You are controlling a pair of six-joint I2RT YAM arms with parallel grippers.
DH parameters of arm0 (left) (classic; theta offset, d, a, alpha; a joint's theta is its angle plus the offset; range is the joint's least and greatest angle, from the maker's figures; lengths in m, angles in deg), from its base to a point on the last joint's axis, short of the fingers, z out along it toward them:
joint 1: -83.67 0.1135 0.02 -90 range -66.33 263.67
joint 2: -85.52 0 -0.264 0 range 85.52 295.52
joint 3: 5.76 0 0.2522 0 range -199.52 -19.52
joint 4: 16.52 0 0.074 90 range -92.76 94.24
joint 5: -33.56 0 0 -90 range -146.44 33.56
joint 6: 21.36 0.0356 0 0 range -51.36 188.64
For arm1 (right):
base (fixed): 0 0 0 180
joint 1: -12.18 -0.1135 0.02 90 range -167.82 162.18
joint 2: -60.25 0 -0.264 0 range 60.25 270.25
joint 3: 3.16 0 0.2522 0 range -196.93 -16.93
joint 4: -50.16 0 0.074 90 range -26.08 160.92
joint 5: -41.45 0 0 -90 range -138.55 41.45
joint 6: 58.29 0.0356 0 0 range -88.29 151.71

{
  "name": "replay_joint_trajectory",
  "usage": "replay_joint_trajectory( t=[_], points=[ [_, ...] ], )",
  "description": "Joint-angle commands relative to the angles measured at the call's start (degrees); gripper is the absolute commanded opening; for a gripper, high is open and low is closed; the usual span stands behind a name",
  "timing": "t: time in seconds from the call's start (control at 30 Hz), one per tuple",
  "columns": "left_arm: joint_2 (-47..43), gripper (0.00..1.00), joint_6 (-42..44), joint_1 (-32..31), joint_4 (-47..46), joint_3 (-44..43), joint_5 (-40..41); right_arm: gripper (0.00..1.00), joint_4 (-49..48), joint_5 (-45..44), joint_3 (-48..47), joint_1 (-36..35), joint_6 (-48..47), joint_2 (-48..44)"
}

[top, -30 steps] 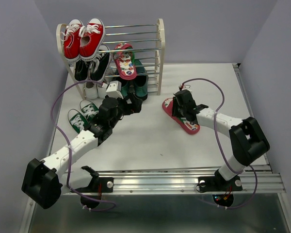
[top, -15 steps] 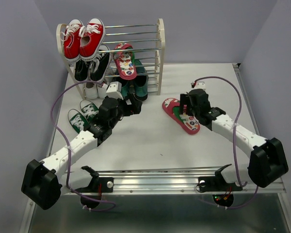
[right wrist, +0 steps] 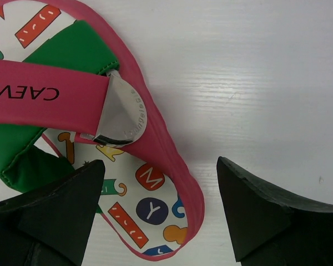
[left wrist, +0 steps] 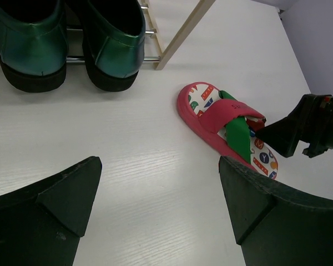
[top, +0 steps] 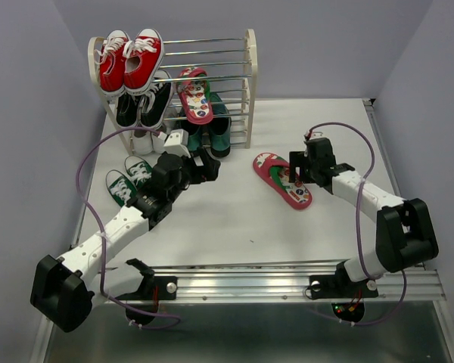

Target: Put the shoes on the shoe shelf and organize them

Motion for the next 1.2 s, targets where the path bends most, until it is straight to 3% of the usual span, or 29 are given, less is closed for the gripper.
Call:
replay_joint_trajectory(
  t=[0.0, 0.23, 0.43, 0.6, 0.63, 0.77, 1.0, 1.17],
  points=[
    [-1.8, 0.99, 1.7, 0.0, 0.3, -1.6, 0.5, 0.87, -3.6, 1.8, -0.2, 0.1, -2.3, 1.7],
    [-1.3, 0.99, 2.3, 0.0, 0.3, -1.8, -0.1, 0.71, -6.9, -0.7, -1.2, 0.1, -0.9, 5.3],
    [-1.3, 0.99, 2.7, 0.0, 0.2, -1.5, -0.9, 0.62, -11.4, 4.5, -1.2, 0.1, -0.3, 8.0],
    [-2.0, 0.99, 2.5, -0.1, 0.3, -1.2, -0.9, 0.32, -13.4, 7.2, -0.9, 0.1, 0.1, 8.1],
    [-2.1, 0.99, 2.5, -0.1, 0.3, -1.2, -0.8, 0.21, -13.4, 7.2, -0.7, 0.1, 0.1, 7.7],
    [-2.8, 0.99, 2.5, 0.0, 0.4, -1.1, -0.6, 0.01, -12.8, 8.1, -0.5, 0.1, 0.5, 5.8],
    [-5.1, 0.99, 2.2, 0.0, 2.5, 0.1, 0.5, 0.01, -5.4, 12.8, -0.3, -0.4, 0.1, -6.3],
    [-5.8, 0.99, 0.1, 0.0, 3.9, 1.5, 1.4, 0.01, -0.5, 15.8, -1.7, -5.9, 1.7, -13.9]
  ],
)
